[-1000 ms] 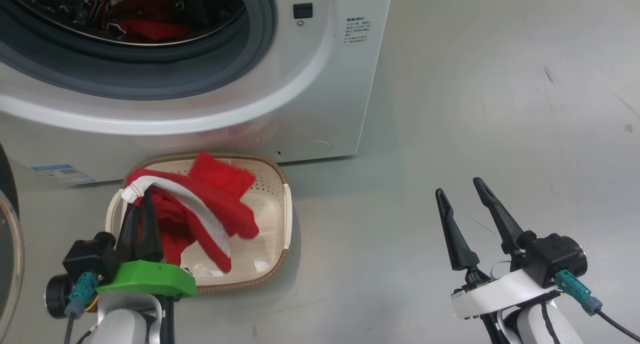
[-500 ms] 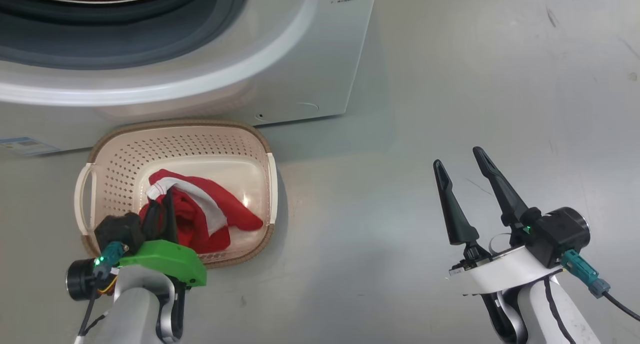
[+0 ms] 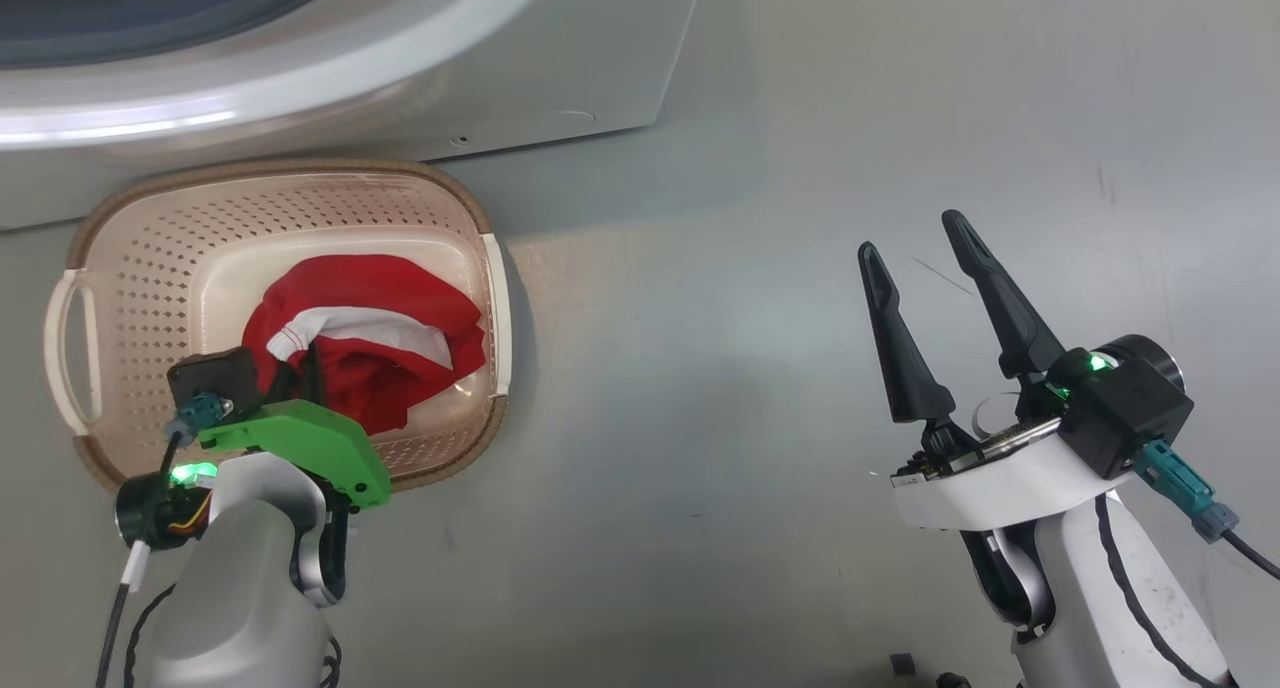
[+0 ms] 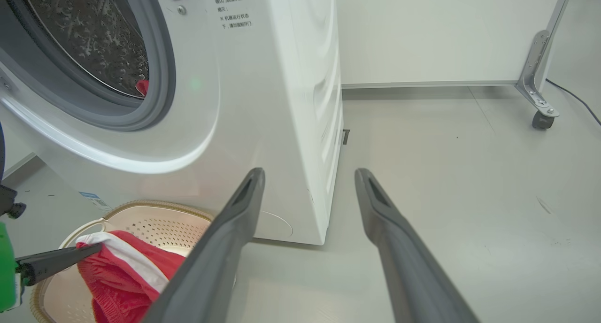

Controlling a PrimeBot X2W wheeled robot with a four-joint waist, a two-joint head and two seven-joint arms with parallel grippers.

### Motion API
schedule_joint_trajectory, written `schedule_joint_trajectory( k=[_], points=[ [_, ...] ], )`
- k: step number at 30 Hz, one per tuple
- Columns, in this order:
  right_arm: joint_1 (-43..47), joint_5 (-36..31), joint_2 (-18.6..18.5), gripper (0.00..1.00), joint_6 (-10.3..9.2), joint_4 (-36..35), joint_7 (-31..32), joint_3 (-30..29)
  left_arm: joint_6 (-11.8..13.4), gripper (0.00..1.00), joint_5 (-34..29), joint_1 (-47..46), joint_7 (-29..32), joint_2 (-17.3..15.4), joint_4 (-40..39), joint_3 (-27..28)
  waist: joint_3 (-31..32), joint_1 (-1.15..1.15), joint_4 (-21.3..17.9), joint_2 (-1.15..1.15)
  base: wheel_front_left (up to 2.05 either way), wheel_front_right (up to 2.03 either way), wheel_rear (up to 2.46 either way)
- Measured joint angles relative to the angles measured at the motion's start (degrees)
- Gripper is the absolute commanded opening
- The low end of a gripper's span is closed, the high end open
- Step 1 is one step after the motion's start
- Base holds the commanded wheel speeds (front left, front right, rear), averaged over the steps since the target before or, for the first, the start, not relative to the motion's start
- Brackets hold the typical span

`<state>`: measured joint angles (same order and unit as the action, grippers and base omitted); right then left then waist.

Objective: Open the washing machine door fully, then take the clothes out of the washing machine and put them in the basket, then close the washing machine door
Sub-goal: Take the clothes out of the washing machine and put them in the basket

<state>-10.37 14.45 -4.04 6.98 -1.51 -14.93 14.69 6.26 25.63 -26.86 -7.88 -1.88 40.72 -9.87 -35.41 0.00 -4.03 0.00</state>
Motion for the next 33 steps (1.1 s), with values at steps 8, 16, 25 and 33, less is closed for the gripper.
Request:
schedule_joint_trajectory(
  k=[8,16,25,33],
  points=[
    [-1.3,0.3,-0.1,1.00,0.00,0.6,0.0,-0.2,0.0,0.00,1.5,-4.1,0.8,0.1,6.5,0.2,-3.1,0.00,-1.7,0.00,0.00,0.00,0.00],
    [-2.4,0.6,-0.1,1.00,0.00,1.1,0.0,0.1,0.0,1.00,3.2,-6.6,-0.2,0.2,10.3,0.5,-3.5,0.00,-2.1,0.00,0.00,0.00,0.00],
    [-3.3,0.7,-0.1,1.00,0.00,2.5,0.0,0.3,-0.1,1.00,3.9,-7.7,-4.7,0.3,12.7,0.1,-2.1,0.00,-2.1,0.00,0.00,0.00,0.00],
    [-3.2,0.7,-0.1,1.00,0.00,4.2,0.0,-0.4,-1.1,1.00,3.5,-7.7,-6.4,0.3,12.7,-1.2,0.6,0.00,-1.6,0.00,0.00,0.00,0.00]
  ],
)
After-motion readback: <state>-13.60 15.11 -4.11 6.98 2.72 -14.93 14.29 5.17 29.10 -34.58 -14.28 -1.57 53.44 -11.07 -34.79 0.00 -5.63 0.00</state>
